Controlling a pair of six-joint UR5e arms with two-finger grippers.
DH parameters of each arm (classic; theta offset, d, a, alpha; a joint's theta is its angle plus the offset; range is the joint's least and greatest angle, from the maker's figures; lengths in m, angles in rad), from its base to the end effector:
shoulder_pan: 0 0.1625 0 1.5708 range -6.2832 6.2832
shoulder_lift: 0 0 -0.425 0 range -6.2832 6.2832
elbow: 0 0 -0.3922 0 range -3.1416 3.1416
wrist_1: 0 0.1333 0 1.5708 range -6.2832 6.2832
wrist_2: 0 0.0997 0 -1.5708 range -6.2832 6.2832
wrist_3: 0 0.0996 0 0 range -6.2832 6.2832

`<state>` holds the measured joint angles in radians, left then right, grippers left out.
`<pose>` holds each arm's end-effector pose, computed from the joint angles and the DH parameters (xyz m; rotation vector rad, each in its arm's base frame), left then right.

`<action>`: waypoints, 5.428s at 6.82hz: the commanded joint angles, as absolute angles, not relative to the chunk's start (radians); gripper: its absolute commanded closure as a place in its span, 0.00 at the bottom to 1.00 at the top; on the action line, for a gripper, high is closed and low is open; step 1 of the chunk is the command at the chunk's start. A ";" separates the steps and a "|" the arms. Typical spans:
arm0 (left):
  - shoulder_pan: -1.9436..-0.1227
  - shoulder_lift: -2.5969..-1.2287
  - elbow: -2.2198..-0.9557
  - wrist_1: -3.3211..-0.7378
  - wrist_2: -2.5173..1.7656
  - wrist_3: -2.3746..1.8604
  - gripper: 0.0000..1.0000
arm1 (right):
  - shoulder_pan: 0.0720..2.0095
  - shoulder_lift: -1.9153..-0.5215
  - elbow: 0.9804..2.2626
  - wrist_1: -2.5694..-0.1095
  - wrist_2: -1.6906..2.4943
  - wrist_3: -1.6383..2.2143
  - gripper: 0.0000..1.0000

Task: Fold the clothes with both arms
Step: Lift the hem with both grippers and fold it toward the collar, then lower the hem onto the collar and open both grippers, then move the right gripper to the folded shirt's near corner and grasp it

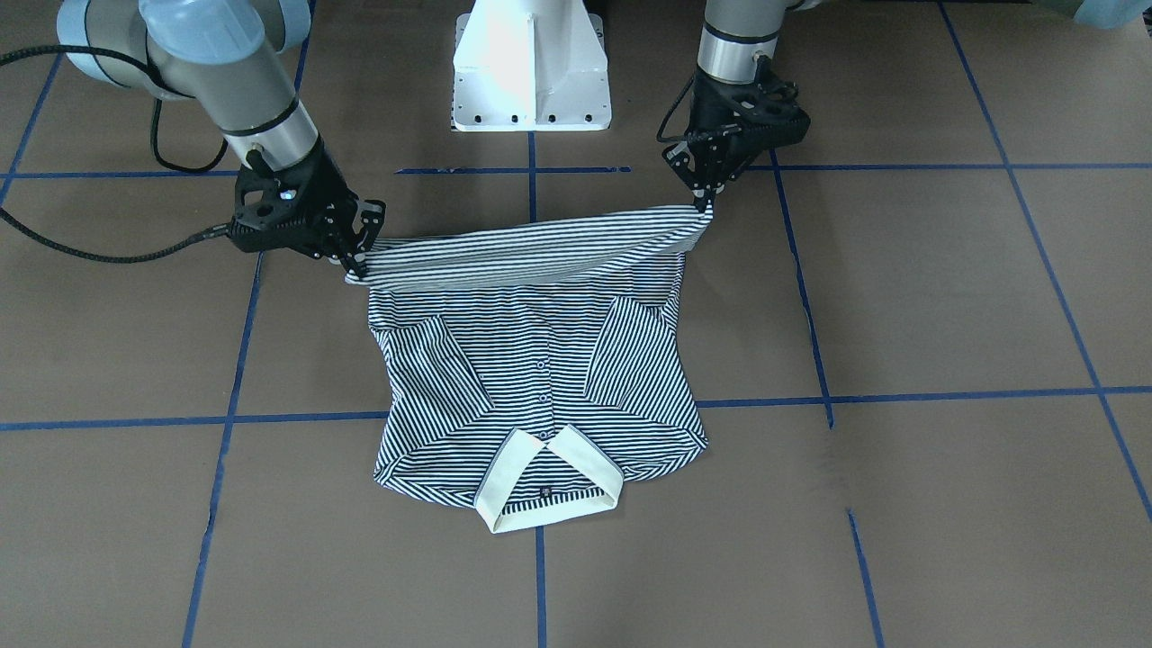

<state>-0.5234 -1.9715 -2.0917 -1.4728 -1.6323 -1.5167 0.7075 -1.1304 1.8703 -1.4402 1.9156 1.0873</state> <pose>0.4072 -0.3818 0.2358 0.1803 0.8120 -0.4169 -0.3964 -0.4701 0.2667 0.2160 -0.8935 0.0580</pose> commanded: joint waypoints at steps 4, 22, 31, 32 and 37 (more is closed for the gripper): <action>-0.683 -2.094 -1.622 -1.885 -1.657 -1.467 1.00 | 0.831 -0.809 1.231 -1.112 1.910 1.065 1.00; -0.739 -2.172 -1.442 -2.022 -1.661 -1.430 0.24 | 0.830 -0.808 1.164 -1.023 1.911 1.072 0.64; -0.733 -2.166 -1.536 -2.022 -1.721 -1.437 0.00 | 0.668 -1.163 1.601 -1.046 1.908 1.273 0.00; -0.733 -2.164 -1.536 -2.025 -1.721 -1.437 0.00 | 0.648 -1.169 1.606 -1.046 1.907 1.288 0.00; -0.733 -2.163 -1.536 -2.026 -1.721 -1.437 0.00 | 0.611 -1.200 1.609 -1.046 1.910 1.289 0.13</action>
<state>-0.7333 -2.1639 -1.5355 -2.0264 -1.7211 -1.4373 0.6155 -1.1972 1.6088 -1.0462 1.9070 1.2885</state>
